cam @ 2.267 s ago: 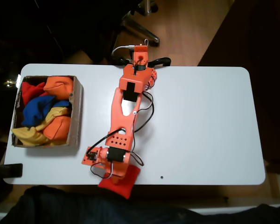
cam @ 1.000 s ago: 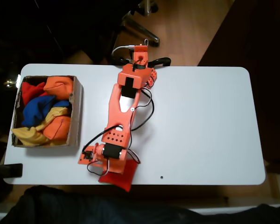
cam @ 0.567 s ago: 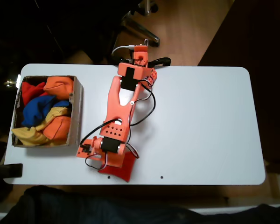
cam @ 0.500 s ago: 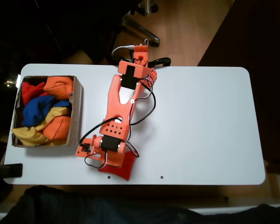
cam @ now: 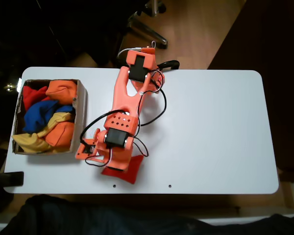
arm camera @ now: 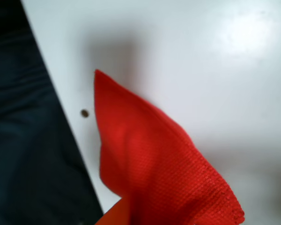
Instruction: Grasp a bag and put it in the box.
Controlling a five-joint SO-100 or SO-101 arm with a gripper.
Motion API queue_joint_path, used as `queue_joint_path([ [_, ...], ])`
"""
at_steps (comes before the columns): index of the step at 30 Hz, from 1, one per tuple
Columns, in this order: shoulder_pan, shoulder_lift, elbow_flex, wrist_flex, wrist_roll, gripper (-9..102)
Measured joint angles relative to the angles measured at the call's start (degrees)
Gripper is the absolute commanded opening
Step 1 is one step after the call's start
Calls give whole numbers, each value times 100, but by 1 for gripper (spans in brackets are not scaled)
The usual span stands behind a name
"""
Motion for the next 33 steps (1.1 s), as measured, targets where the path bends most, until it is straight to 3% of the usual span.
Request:
queue_joint_path([
  [33,185,2707,378,492,9,0],
])
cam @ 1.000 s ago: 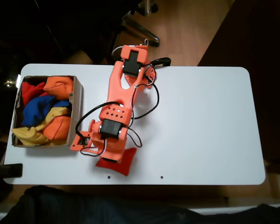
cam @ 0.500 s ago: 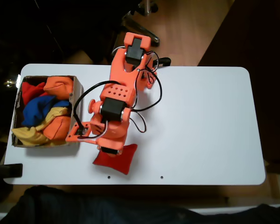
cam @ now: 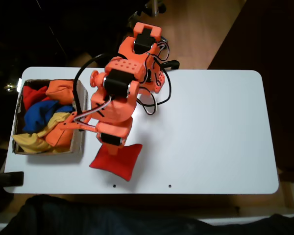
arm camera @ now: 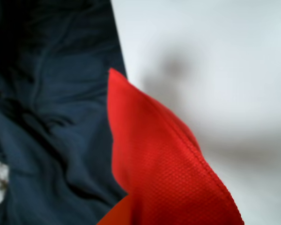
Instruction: Grasp a bag and put it in the box.
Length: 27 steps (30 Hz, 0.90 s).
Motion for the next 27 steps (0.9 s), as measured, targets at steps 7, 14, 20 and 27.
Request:
queue_joint_path([
  [7,255,527,0,114,-26,0],
  [14,571,976,0,185,-114,0],
  [20,905,1336,0,237,-158,0],
  [27,1494,1503,0,237,-246,0],
])
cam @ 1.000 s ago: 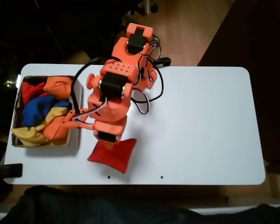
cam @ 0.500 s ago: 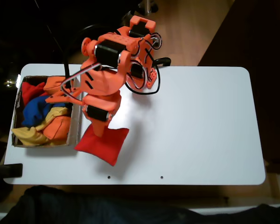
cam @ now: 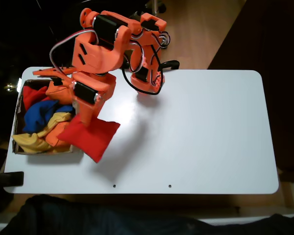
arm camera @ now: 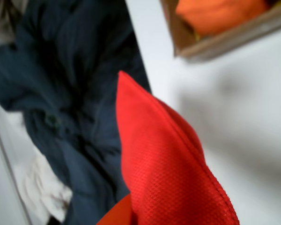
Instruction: Grasp a bag and put it in the box.
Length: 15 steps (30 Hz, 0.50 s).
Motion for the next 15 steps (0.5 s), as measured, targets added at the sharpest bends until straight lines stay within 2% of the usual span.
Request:
queue_joint_path([
  [15,1477,0,0,-176,-132,0],
])
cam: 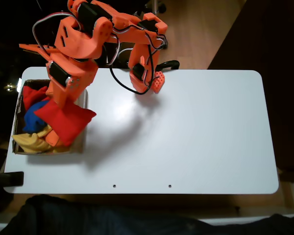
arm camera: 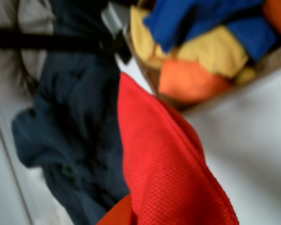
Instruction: Grasp a bag and put it in the box.
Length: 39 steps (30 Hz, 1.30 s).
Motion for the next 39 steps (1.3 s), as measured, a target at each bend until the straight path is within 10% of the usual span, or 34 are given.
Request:
queue_joint_path([
  [39,1942,-1608,-167,-1371,-343,0],
])
